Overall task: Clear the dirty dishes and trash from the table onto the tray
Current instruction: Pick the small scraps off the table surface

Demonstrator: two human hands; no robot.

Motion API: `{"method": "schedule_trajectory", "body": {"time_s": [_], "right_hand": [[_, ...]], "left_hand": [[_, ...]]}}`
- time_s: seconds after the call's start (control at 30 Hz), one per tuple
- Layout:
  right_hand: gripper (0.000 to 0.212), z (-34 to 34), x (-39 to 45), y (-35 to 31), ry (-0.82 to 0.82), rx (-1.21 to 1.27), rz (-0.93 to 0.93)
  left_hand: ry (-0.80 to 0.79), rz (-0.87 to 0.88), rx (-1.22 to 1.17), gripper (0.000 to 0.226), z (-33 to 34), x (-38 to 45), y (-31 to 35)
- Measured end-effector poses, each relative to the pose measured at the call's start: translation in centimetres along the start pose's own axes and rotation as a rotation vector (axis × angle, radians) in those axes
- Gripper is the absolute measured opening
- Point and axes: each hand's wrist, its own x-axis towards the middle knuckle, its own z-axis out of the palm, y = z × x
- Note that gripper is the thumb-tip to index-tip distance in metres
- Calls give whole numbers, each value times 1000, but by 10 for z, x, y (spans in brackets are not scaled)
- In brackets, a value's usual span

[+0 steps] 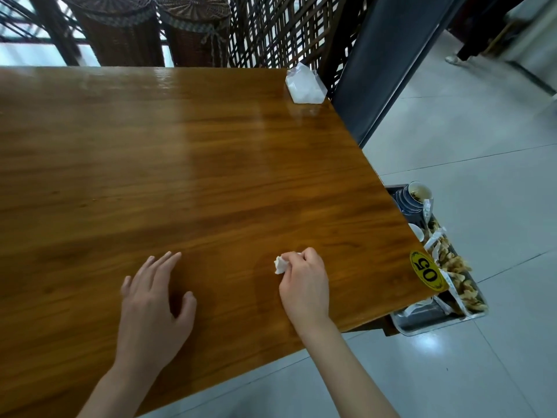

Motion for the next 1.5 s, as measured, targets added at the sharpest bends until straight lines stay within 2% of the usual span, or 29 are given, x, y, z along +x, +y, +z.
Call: {"method": "schedule_trajectory", "body": {"time_s": [0.17, 0.57, 0.63, 0.73, 0.83, 1.0, 1.5], "right_hand": [[24, -1, -4, -3, 44, 14, -11], [20, -12, 5, 7, -70, 34, -11], [18, -24, 12, 27, -8, 30, 83], [15, -48, 28, 70, 118, -21, 320], [15, -54, 31, 86, 158, -80, 394], [16, -32, 18, 51, 158, -52, 362], [24, 35, -42, -85, -2, 136, 63]], "left_hand": [[13, 19, -10, 63, 3, 7, 5], [14, 57, 8, 61, 9, 18, 13], [19, 69, 9, 60, 9, 19, 14], [22, 79, 6, 60, 8, 20, 13], [34, 83, -12, 59, 6, 20, 11], [46, 74, -17, 59, 2, 17, 3], [87, -112, 29, 59, -30, -3, -52]]}}
